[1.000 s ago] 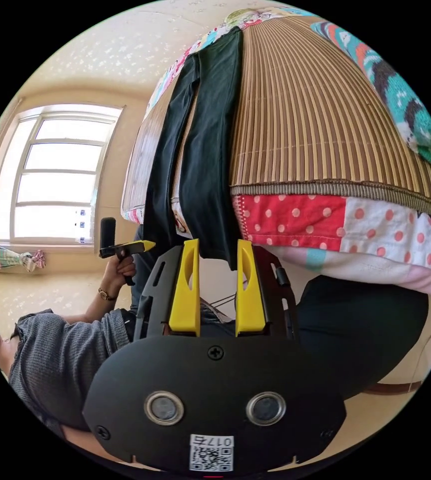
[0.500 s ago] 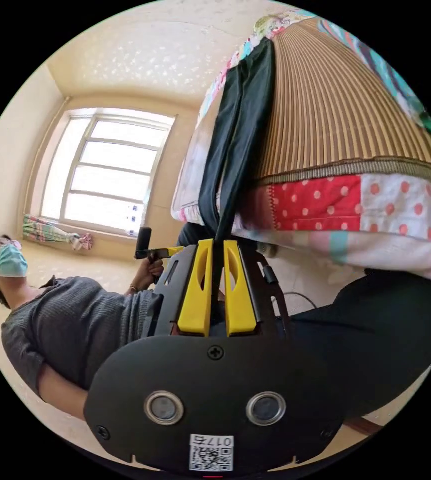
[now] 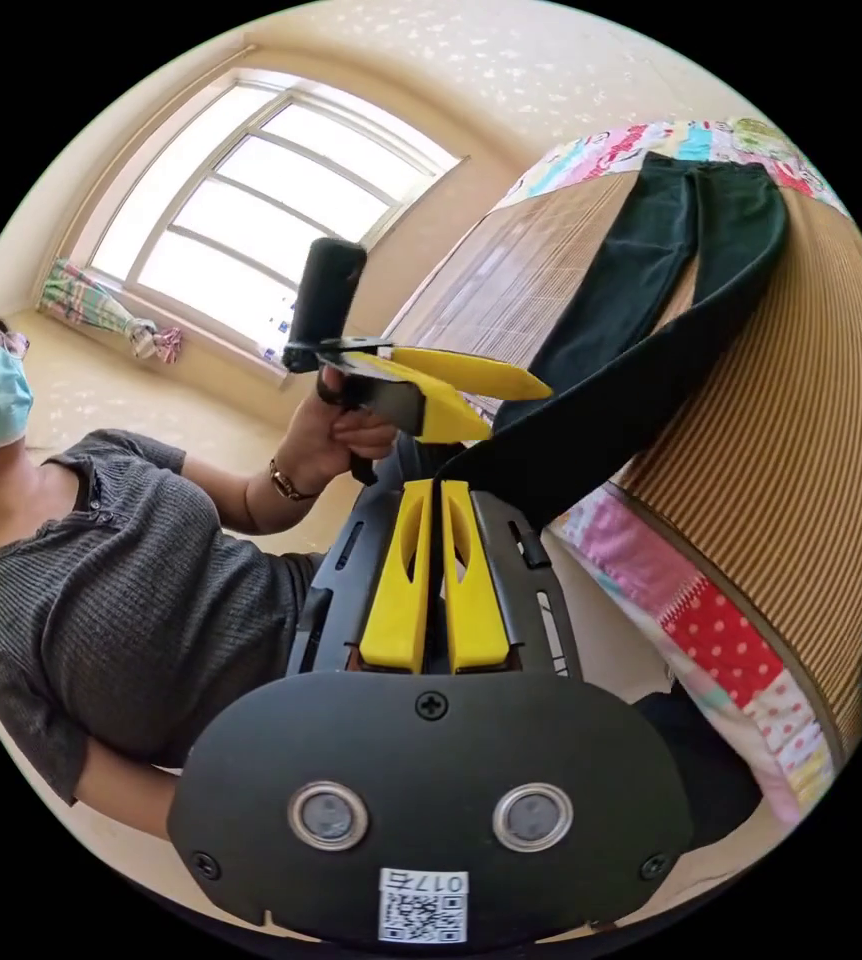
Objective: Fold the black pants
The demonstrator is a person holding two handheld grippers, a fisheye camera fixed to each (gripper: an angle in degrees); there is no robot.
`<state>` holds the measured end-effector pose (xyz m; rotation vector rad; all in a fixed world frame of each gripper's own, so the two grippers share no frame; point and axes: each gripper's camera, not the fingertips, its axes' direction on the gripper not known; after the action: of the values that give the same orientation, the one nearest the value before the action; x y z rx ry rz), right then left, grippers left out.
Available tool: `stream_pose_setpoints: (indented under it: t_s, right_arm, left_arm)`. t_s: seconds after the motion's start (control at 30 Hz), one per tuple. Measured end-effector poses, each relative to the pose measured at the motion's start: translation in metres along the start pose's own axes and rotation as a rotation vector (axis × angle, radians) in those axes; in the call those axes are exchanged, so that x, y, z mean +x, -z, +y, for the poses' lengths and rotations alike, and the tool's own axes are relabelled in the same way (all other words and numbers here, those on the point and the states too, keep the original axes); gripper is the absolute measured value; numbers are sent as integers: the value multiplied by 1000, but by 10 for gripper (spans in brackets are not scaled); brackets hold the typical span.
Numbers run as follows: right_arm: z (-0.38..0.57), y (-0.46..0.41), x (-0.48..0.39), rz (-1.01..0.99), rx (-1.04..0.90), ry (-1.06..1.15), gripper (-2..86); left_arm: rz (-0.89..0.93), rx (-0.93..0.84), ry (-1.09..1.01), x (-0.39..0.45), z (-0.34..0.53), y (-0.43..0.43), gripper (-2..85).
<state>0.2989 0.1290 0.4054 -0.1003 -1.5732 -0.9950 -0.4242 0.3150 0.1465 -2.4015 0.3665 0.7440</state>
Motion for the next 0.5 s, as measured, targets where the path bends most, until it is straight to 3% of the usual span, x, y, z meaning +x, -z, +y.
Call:
stream_pose_setpoints:
  t_s: [0.13,0.23,0.3,0.37,0.5]
  right_arm:
    - [-27,-17,10,-7,-254,32,20]
    - [-73,13,20,231,-370,47,21]
    - [-134,60,61,490,-233,-86,26]
    - [-180,92,116,569,-95,-186,41]
    - [-240,137,294,416,204,-495,106]
  left_arm:
    - [24,-26,18,-31,12,-7,65]
    - [107,60,78,-60,33,13,3]
    - [147,82,107,-74,41,22,-4]
    - [166,93,126,-84,48,30,-8]
    - [197,121,143,-92,55,40,-9]
